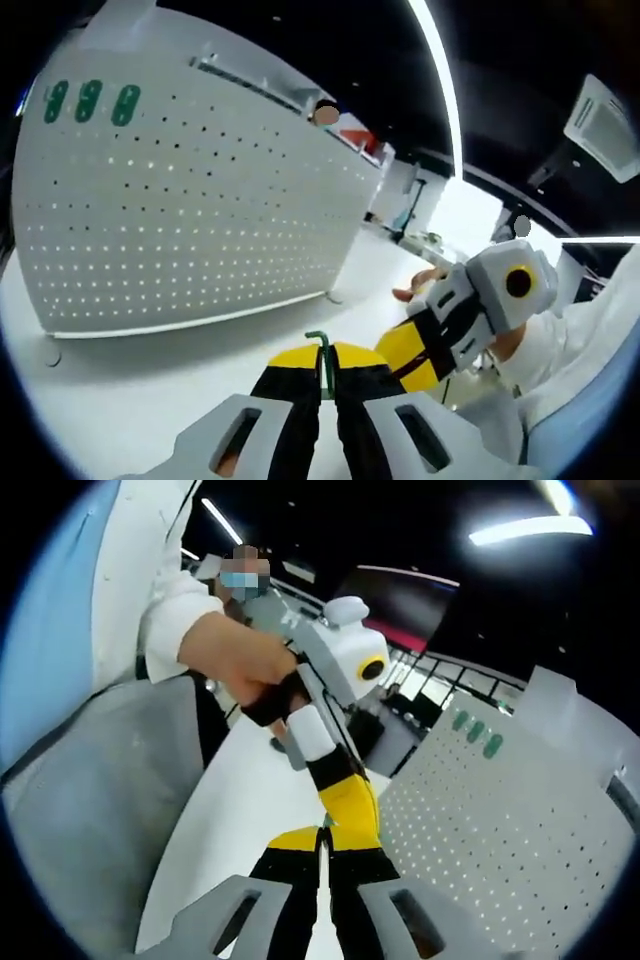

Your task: Insert the hook assembly into the mounting plate slot until the hook locks in place.

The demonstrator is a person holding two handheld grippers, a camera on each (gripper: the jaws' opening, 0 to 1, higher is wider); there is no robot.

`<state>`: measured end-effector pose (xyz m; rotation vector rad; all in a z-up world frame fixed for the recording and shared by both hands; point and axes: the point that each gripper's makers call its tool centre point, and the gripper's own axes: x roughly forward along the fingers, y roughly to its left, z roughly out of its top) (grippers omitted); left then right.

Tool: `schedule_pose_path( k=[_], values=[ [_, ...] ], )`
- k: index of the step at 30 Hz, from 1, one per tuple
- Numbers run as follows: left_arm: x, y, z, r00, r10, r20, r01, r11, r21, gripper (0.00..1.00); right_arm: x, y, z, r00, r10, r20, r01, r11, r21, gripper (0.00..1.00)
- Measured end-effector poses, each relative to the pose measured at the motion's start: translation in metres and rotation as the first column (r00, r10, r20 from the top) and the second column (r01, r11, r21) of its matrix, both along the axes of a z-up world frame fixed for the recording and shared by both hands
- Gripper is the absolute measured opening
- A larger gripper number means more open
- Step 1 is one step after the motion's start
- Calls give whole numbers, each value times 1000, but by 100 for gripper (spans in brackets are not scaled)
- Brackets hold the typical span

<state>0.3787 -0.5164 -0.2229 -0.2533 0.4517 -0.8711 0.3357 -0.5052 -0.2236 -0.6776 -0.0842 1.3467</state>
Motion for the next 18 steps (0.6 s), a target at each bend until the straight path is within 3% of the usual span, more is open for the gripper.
schedule_pose_path(
  k=[4,9,11,18],
  values=[
    [1,4,1,1000,10,12,-10,1000,-4,3,1,-2,8,998,-23,-63,27,998,63,3],
    [2,9,1,1000,15,11,-15,1000,-18,3,7,-9,8,995,-51,-87,57,996,65,4],
    [2,8,3,1000,7,20,-6,1000,-23,3,8,-10,9,986,-57,-158,73,992,99,6],
    [-6,5,8,997,-52,53,54,998,-30,3,11,-15,9,987,-62,-150,76,993,88,8]
  ],
)
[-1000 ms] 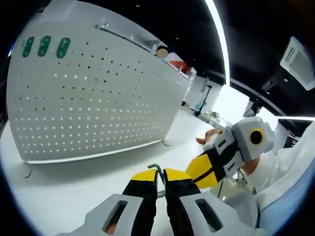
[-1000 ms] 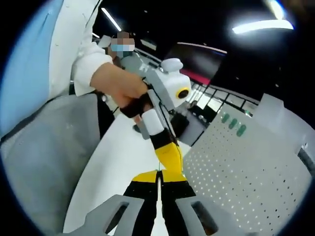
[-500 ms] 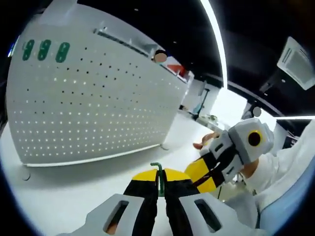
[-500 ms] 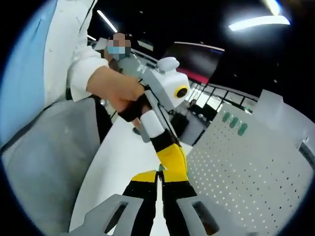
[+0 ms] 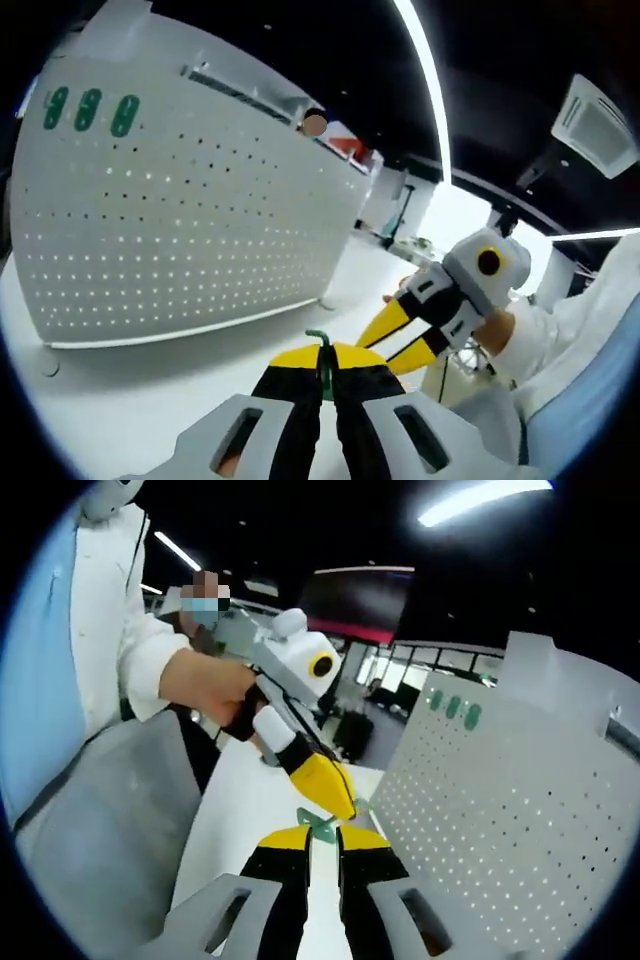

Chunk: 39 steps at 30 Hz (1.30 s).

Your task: Insert the hook assembly into the mounting plate slot until the hook locks in place.

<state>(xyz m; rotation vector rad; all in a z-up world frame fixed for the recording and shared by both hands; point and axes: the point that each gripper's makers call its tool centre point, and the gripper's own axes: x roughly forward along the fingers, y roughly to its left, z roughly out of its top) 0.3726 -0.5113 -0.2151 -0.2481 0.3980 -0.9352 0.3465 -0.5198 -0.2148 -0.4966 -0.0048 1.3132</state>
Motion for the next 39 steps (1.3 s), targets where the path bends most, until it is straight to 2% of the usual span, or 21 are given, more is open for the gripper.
schedule_pose_path(
  k=[4,8,12,15,23,26,39],
  values=[
    [-6,1,7,999,-33,22,34,999,-21,3,1,-1,-5,999,5,37,-4,1000,-28,7],
    [-14,-2,18,996,-74,58,77,996,-54,3,0,-1,-8,999,10,41,-9,1000,-28,7],
    [-18,-5,22,993,-98,66,102,992,-68,3,0,1,-8,999,12,50,-11,1000,-29,7],
    [-21,-8,27,993,-108,52,114,987,-112,3,-1,3,-6,998,18,61,-17,1000,-26,7],
    [-22,-12,27,992,-123,31,126,983,-132,3,-5,5,1,995,33,95,-33,999,-4,5],
    [-21,-12,29,992,-123,9,123,977,-175,3,-5,5,1,993,38,114,-37,999,-11,2],
    [-18,-8,26,994,-113,-5,111,983,-149,3,-5,3,0,984,53,169,-49,998,-26,0]
  ],
)
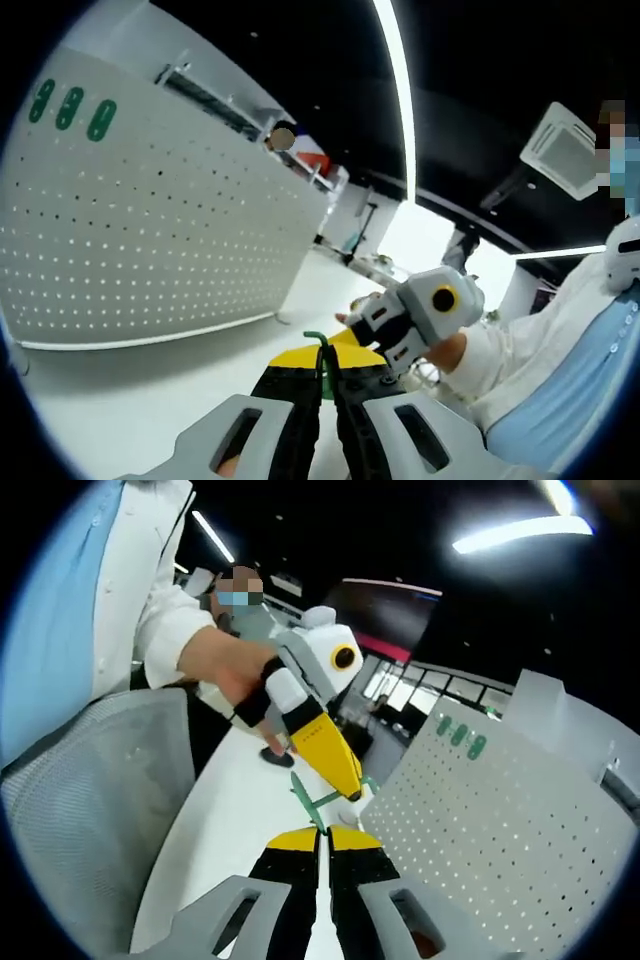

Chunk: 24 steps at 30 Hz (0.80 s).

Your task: Insert the hook assembly into the mounting plate slot until the hook locks in place.

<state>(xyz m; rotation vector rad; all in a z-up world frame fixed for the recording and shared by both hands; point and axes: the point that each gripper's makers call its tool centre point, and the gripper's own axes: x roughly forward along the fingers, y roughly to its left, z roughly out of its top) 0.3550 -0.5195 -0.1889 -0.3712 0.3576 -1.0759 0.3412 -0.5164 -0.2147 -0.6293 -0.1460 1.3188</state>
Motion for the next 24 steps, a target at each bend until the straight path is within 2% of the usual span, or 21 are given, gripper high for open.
schedule_pose_path(
  k=[11,15,24],
  values=[
    [2,7,-10,1000,4,-25,-3,999,52,4,0,-3,-4,1000,12,26,-10,999,-46,0],
    [2,11,-14,1000,-1,-17,3,995,99,4,0,-4,-4,999,9,35,-7,998,-56,0],
    [3,12,-11,1000,0,5,0,995,95,3,2,-2,-4,1000,-5,31,6,998,-56,0]
  ],
)
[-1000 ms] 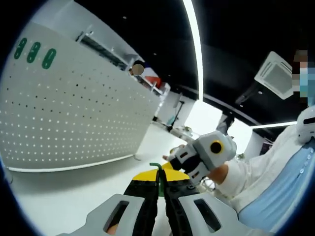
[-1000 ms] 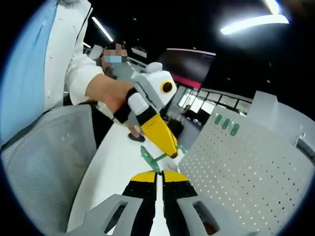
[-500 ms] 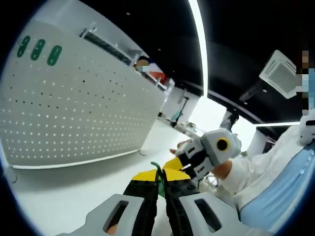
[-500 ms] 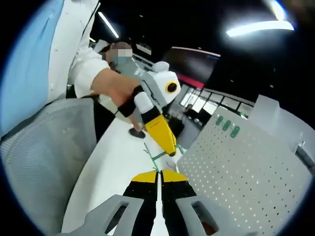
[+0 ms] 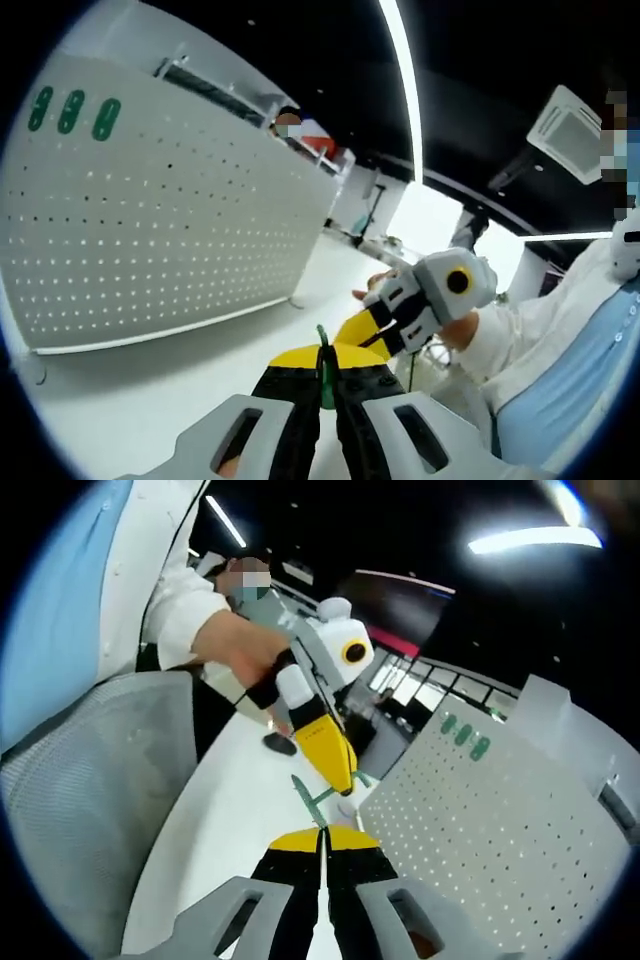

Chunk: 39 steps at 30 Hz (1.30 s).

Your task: Insert the hook assembly into the mounting plate slot until the hook locks in place.

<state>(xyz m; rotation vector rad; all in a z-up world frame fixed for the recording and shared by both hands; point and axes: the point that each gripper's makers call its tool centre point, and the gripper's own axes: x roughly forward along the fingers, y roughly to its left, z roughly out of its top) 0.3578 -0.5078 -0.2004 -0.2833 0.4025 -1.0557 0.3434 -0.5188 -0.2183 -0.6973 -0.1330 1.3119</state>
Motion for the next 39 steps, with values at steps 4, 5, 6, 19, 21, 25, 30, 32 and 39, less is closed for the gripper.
schedule_pose_path(
  k=[4,5,6,19,21,25,30,32,39],
  values=[
    [-1,1,-1,1000,0,23,-1,1000,17,2,7,-6,-2,997,-45,-60,45,999,5,0],
    [-1,1,-1,1000,2,25,-2,1000,19,2,6,-6,-2,997,-46,-66,46,999,6,0],
    [0,2,-2,1000,4,29,-4,1000,20,2,6,-6,-3,994,-56,-90,56,998,5,0],
    [5,7,0,991,56,123,-61,997,40,2,11,-6,-8,954,-121,-275,134,991,29,10],
    [6,8,0,988,69,138,-75,996,38,2,16,-8,-10,936,-157,-314,175,984,27,10],
    [9,9,0,976,94,196,-105,993,49,2,23,-11,-12,915,-203,-349,223,975,18,8],
    [14,10,-3,956,113,270,-142,986,90,2,29,-12,-9,862,-236,-448,290,956,54,8],
    [16,10,-5,951,123,284,-158,982,103,2,31,-13,-6,844,-236,-481,306,950,70,8],
    [23,14,-2,922,165,350,-209,974,92,2,35,-12,3,787,-217,-578,349,928,127,7]
  ],
)
